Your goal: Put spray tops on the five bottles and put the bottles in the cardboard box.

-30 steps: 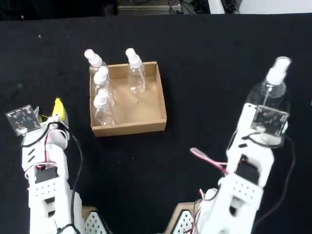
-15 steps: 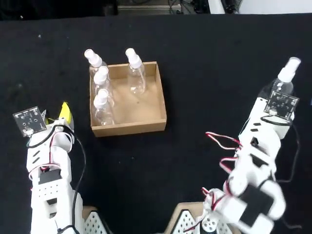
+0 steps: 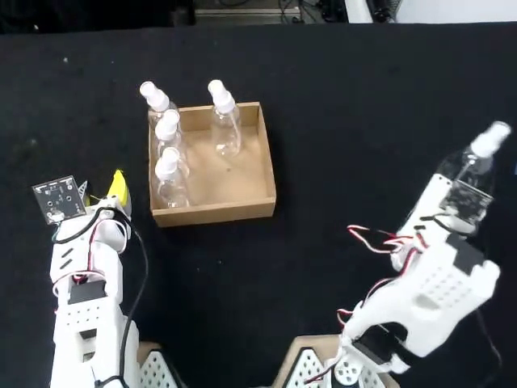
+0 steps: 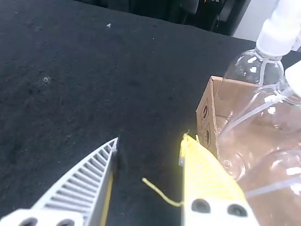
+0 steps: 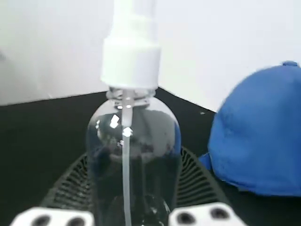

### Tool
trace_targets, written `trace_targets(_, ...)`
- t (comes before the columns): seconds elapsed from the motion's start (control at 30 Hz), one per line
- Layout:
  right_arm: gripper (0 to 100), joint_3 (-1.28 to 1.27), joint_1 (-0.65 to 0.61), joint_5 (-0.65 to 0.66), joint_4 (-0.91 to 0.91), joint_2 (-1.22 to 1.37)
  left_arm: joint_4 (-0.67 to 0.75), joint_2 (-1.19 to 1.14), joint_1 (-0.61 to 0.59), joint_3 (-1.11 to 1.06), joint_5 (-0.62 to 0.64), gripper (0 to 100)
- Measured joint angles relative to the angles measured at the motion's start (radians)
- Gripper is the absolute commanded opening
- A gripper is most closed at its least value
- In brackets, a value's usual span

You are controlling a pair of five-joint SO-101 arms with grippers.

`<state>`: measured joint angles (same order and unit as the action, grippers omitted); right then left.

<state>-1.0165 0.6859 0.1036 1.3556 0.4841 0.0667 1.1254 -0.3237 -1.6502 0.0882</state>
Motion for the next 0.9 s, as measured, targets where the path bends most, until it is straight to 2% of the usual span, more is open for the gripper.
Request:
trace_targets(0.2,1.0,0.095,0.029,-0.034,0.012,0.115,0.0,0.0,0.0,0.0,0.0,19)
trace_targets(0.9,1.2,0.035,0.029,-0.035,0.031,0.133,0.0,0.0,0.0,0.0,0.0,19)
